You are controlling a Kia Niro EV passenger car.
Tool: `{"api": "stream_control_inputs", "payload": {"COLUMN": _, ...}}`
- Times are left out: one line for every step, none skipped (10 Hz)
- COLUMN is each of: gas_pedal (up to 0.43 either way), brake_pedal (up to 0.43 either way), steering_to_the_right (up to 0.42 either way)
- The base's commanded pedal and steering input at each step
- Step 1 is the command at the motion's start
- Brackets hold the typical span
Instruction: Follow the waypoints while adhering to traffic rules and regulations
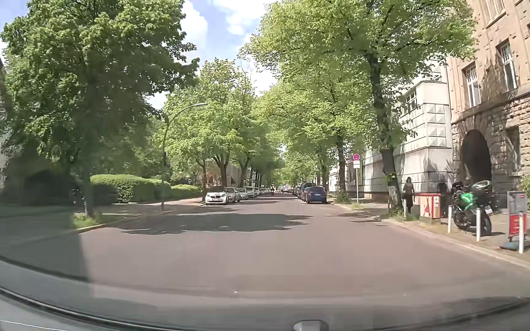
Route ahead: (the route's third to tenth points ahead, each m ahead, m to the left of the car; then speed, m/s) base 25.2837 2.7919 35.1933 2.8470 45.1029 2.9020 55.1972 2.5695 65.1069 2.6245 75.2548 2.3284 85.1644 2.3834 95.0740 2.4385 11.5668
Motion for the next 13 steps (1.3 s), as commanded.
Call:
{"api": "stream_control_inputs", "payload": {"gas_pedal": 0.028, "brake_pedal": 0.018, "steering_to_the_right": 0.000}}
{"api": "stream_control_inputs", "payload": {"gas_pedal": 0.028, "brake_pedal": 0.018, "steering_to_the_right": -0.001}}
{"api": "stream_control_inputs", "payload": {"gas_pedal": 0.028, "brake_pedal": 0.018, "steering_to_the_right": -0.001}}
{"api": "stream_control_inputs", "payload": {"gas_pedal": 0.028, "brake_pedal": 0.018, "steering_to_the_right": -0.001}}
{"api": "stream_control_inputs", "payload": {"gas_pedal": 0.028, "brake_pedal": 0.018, "steering_to_the_right": -0.001}}
{"api": "stream_control_inputs", "payload": {"gas_pedal": 0.028, "brake_pedal": 0.018, "steering_to_the_right": -0.001}}
{"api": "stream_control_inputs", "payload": {"gas_pedal": 0.028, "brake_pedal": 0.018, "steering_to_the_right": -0.001}}
{"api": "stream_control_inputs", "payload": {"gas_pedal": 0.028, "brake_pedal": 0.018, "steering_to_the_right": -0.003}}
{"api": "stream_control_inputs", "payload": {"gas_pedal": 0.028, "brake_pedal": 0.018, "steering_to_the_right": -0.003}}
{"api": "stream_control_inputs", "payload": {"gas_pedal": 0.028, "brake_pedal": 0.018, "steering_to_the_right": -0.003}}
{"api": "stream_control_inputs", "payload": {"gas_pedal": 0.028, "brake_pedal": 0.018, "steering_to_the_right": -0.002}}
{"api": "stream_control_inputs", "payload": {"gas_pedal": 0.028, "brake_pedal": 0.018, "steering_to_the_right": -0.002}}
{"api": "stream_control_inputs", "payload": {"gas_pedal": 0.028, "brake_pedal": 0.018, "steering_to_the_right": -0.002}}
